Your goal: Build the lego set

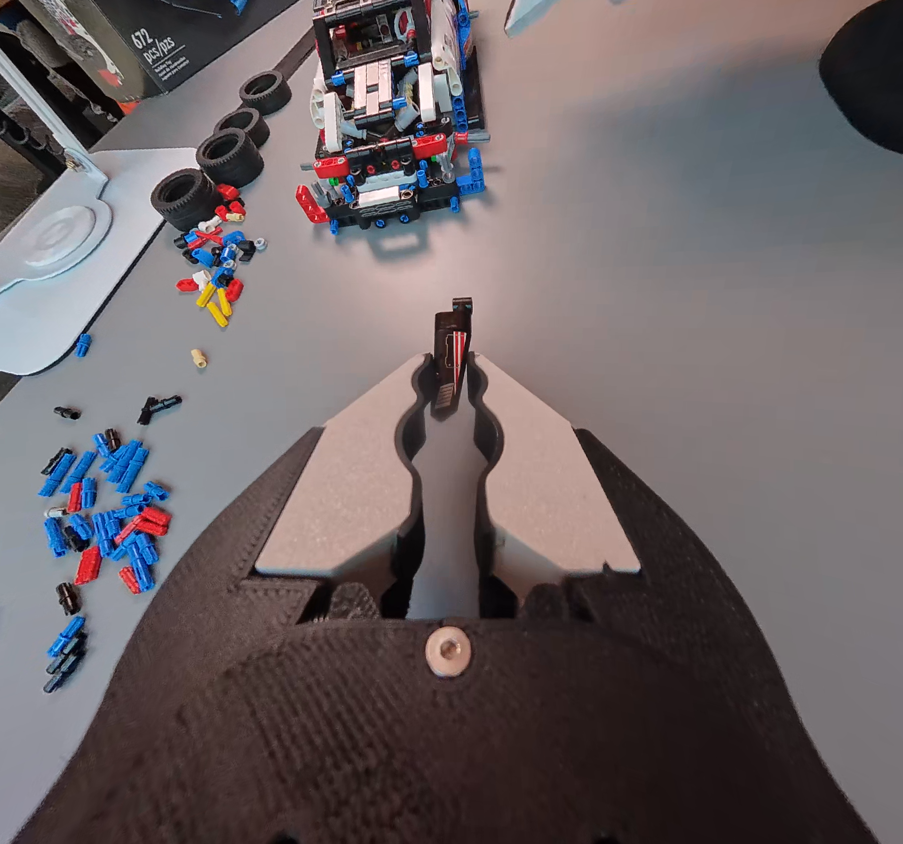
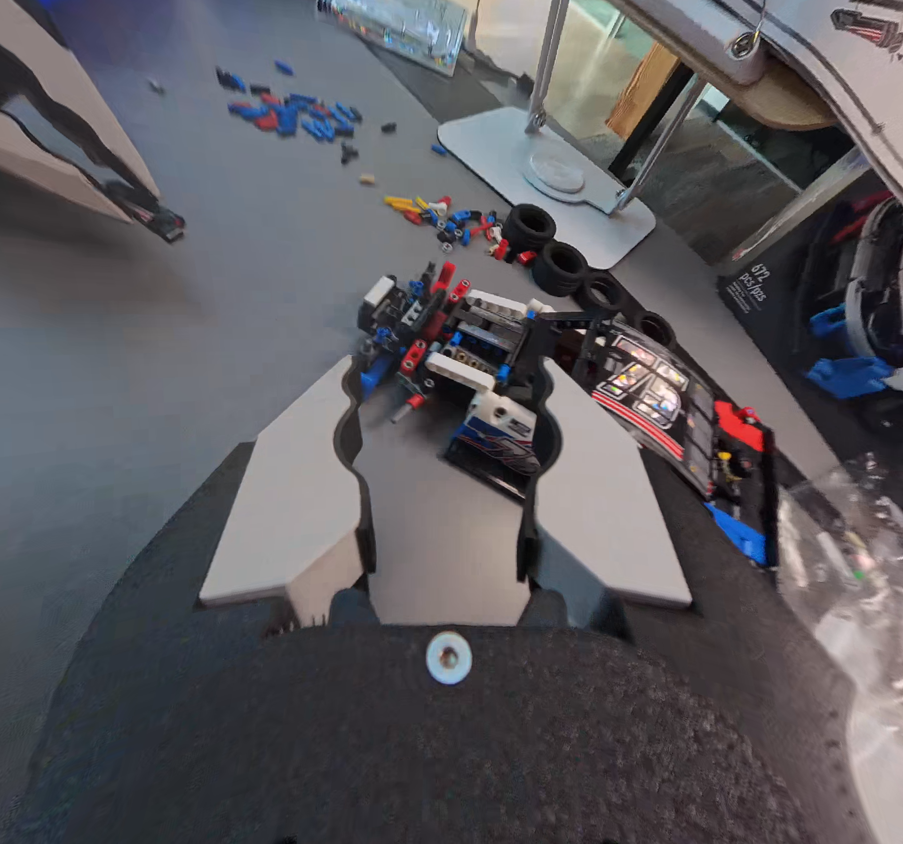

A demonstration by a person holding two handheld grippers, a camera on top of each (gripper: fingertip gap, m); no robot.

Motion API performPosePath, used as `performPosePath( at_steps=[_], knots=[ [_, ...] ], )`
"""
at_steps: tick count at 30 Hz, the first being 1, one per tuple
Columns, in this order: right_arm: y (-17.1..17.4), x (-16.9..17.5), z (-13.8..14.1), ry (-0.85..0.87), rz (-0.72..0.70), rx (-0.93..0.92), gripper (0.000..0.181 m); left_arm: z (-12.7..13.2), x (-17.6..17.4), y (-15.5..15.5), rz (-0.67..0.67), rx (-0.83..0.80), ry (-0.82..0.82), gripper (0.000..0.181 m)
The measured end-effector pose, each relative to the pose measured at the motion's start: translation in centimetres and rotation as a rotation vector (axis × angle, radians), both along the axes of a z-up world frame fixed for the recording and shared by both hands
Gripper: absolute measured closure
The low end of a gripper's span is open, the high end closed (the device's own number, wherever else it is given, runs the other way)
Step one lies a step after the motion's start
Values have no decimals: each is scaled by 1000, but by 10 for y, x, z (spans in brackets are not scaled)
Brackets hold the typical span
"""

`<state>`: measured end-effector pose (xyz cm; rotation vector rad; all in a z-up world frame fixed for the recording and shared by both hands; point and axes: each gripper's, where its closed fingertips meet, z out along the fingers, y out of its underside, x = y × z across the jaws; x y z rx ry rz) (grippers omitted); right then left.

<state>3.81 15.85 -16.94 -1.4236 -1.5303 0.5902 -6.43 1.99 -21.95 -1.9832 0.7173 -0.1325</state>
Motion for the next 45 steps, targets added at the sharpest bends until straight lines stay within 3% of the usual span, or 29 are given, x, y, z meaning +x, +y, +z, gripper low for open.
performPosePath(
  at_steps=[1,8,14,17,21,30,39,42,45],
  knots=[
    [12,3,-1,-92,49,65,105,0,0,0,-1,4,7,170],
    [103,12,-24,-746,331,309,76,0,2,2,-1,31,0,170],
    [103,-1,-58,-957,534,186,66,2,2,5,16,78,9,170],
    [95,-7,-59,-994,621,210,78,4,0,6,20,101,10,170],
    [65,-12,-60,-1006,702,245,81,6,-3,9,33,103,-42,170],
    [-39,-13,-60,-964,896,310,81,31,-7,9,63,191,-148,170],
    [-54,-21,-57,-926,819,282,81,42,11,0,19,229,-126,170],
    [-65,-29,-33,-813,773,216,82,45,19,-3,-2,241,-112,170],
    [-85,-41,9,-561,718,105,91,49,26,-6,-21,258,-106,170]
  ],
)
